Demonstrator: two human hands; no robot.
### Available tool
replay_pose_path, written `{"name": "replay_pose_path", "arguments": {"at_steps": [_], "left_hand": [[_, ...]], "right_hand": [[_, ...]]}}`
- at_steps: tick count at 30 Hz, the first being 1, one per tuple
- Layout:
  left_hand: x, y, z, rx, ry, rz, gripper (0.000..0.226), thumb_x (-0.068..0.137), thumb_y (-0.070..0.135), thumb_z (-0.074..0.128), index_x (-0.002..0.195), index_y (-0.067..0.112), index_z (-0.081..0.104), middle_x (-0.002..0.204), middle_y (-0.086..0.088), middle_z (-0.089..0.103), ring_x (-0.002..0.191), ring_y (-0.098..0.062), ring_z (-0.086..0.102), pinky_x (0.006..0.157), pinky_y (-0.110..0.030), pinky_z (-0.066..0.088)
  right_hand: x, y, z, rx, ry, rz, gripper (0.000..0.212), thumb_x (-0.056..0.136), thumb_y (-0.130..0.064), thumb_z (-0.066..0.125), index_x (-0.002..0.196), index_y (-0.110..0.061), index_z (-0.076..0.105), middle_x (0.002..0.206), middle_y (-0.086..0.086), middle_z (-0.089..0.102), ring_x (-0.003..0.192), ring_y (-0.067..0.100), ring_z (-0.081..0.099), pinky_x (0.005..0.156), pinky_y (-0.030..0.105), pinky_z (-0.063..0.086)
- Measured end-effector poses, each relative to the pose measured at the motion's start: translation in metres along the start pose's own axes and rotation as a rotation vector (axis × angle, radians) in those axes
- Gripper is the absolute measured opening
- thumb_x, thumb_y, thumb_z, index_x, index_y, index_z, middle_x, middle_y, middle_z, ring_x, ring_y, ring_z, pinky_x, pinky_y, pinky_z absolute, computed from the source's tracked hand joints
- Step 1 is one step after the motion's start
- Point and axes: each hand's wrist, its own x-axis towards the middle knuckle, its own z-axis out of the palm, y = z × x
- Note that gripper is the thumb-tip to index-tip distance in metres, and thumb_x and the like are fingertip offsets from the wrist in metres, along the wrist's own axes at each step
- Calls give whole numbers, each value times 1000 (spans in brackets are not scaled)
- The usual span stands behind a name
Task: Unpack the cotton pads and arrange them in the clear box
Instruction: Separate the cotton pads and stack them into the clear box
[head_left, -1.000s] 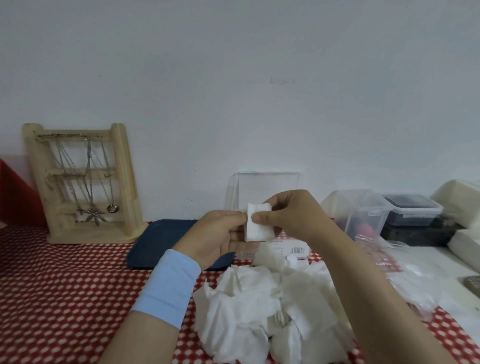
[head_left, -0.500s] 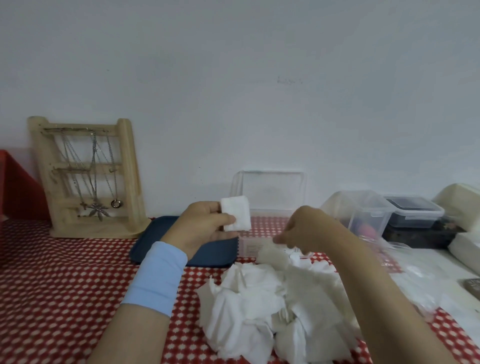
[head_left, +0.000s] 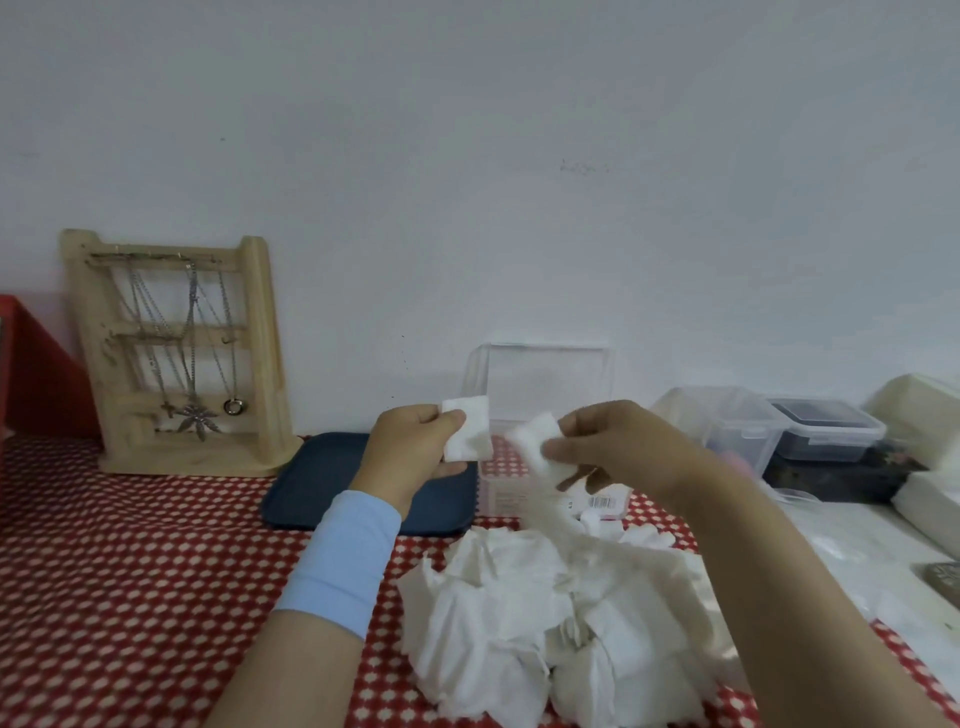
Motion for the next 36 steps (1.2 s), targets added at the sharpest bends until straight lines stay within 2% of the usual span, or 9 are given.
{"name": "replay_pose_path", "arguments": {"at_steps": [3, 5, 8, 13, 19, 24, 29, 31, 36], "left_hand": [[-3, 0, 5, -42, -69, -52, 9, 99, 14, 65, 99, 10, 73, 110, -11, 74, 99, -25, 72, 67, -27, 63], [-7, 1, 9, -85, -163, -100, 15, 98, 16, 66, 107, 6, 73, 112, -14, 75, 99, -27, 74, 70, -30, 62], [-10, 2, 15, -156, -252, -125, 22, 100, 20, 64, 113, 3, 71, 109, -14, 77, 95, -25, 77, 72, -32, 62], [-10, 1, 17, -147, -313, -114, 26, 99, 23, 65, 115, 4, 71, 108, -13, 78, 98, -25, 76, 74, -30, 62], [-7, -2, 17, -96, -290, -80, 24, 98, 12, 65, 118, 0, 71, 107, -13, 78, 100, -26, 76, 77, -32, 63], [-4, -3, 11, -200, -211, -138, 22, 97, 12, 66, 115, -1, 69, 107, -18, 77, 91, -26, 77, 68, -30, 63], [-4, -5, 13, -135, -247, -145, 23, 100, 12, 63, 118, 0, 70, 106, -15, 78, 96, -26, 76, 74, -32, 63], [-6, -3, 16, -151, -312, -143, 26, 102, 16, 60, 120, 1, 70, 110, -17, 77, 101, -28, 75, 76, -32, 63], [-8, -1, 16, -186, -326, -148, 33, 104, 23, 56, 124, -1, 66, 110, -20, 76, 98, -28, 76, 71, -31, 63]], "right_hand": [[-2, -3, 0, 375, -85, -35, 16, 92, -12, 70, 103, 0, 73, 93, 17, 74, 75, 22, 73, 61, 26, 51], [-3, -5, 5, 453, -109, -33, 11, 92, -13, 70, 97, -5, 76, 90, 14, 75, 74, 22, 73, 57, 25, 49], [-1, -3, 10, 340, -42, -14, 9, 92, -16, 73, 87, -10, 76, 84, 12, 76, 76, 23, 74, 57, 25, 50], [-2, -5, 11, 159, 101, 28, 10, 93, -19, 70, 93, -9, 75, 72, 2, 76, 63, 14, 72, 53, 22, 50], [0, -8, 12, 133, 130, 10, 9, 91, -20, 70, 96, -14, 74, 76, 2, 77, 61, 11, 69, 54, 24, 50], [7, -1, 6, 180, 297, -13, 10, 86, -13, 77, 87, -4, 74, 77, 9, 76, 67, 22, 71, 75, 44, 61], [1, -10, 11, 397, 68, -96, 14, 86, -7, 78, 72, -11, 76, 74, 12, 71, 61, 21, 62, 58, 30, 52], [3, -10, 17, 327, 87, -75, 2, 84, -7, 79, 82, -7, 78, 80, 17, 74, 65, 26, 61, 58, 32, 51], [4, -11, 21, 215, 171, -29, 2, 84, -7, 78, 85, -7, 76, 71, 12, 75, 58, 20, 65, 54, 28, 50]]}}
